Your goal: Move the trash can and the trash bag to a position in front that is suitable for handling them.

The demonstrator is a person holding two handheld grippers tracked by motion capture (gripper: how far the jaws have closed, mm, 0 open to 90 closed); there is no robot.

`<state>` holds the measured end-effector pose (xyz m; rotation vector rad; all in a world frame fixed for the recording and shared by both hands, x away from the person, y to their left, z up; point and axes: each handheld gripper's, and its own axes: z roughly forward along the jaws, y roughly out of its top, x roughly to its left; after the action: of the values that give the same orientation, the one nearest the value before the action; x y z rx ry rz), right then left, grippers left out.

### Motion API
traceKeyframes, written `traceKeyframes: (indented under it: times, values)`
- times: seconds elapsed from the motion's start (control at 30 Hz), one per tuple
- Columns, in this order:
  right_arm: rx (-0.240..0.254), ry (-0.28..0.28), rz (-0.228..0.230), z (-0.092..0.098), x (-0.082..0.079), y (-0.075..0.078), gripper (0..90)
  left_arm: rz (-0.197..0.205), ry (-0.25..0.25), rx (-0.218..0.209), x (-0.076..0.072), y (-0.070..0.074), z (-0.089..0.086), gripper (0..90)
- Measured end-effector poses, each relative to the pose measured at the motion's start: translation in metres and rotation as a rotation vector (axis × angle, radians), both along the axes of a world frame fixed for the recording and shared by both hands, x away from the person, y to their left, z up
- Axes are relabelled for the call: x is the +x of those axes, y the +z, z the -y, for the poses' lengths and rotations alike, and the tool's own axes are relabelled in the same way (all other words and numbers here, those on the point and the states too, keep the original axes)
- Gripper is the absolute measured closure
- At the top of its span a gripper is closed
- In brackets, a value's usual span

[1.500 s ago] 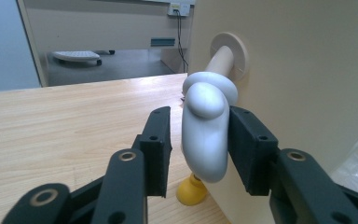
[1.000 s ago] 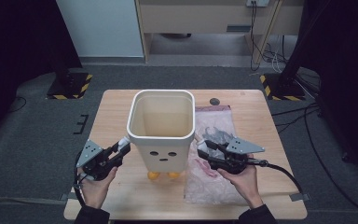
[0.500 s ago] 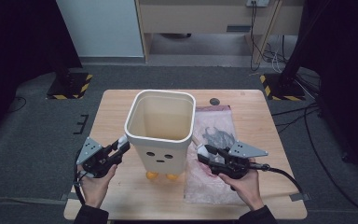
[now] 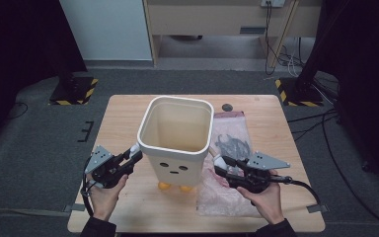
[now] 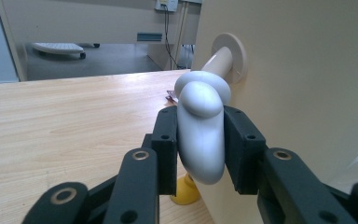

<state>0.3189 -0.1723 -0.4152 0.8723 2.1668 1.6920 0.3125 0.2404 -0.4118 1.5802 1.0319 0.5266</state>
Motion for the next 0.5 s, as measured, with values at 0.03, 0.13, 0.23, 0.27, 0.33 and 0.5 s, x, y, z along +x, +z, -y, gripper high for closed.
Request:
traceKeyframes:
  times: [0.03, 0.13, 0.23, 0.27, 0.33, 0.5]
  values:
    - [0.000, 0.000, 0.001, 0.000, 0.000, 0.000, 52.2, 0.000, 0.002, -0.003, 0.000, 0.000, -0.001, 67.5]
    - [-0.007, 0.006, 0.012, 0.000, 0.001, 0.000, 52.1, 0.006, -0.002, -0.012, 0.000, -0.002, -0.002, 67.3]
    - [0.009, -0.010, 0.076, 0.007, -0.002, 0.004, 50.8, 0.012, 0.005, -0.009, -0.001, -0.001, -0.003, 66.8]
    - [0.015, -0.018, 0.086, 0.011, -0.003, 0.008, 48.2, 0.022, 0.013, -0.010, -0.002, -0.001, -0.005, 65.9]
    - [0.055, -0.041, 0.120, 0.024, -0.006, 0.013, 47.6, 0.042, 0.026, -0.029, -0.006, 0.001, -0.011, 61.5]
    - [0.023, -0.219, 0.079, 0.063, 0.003, -0.007, 44.5, 0.084, 0.067, -0.042, -0.015, 0.008, -0.026, 55.3]
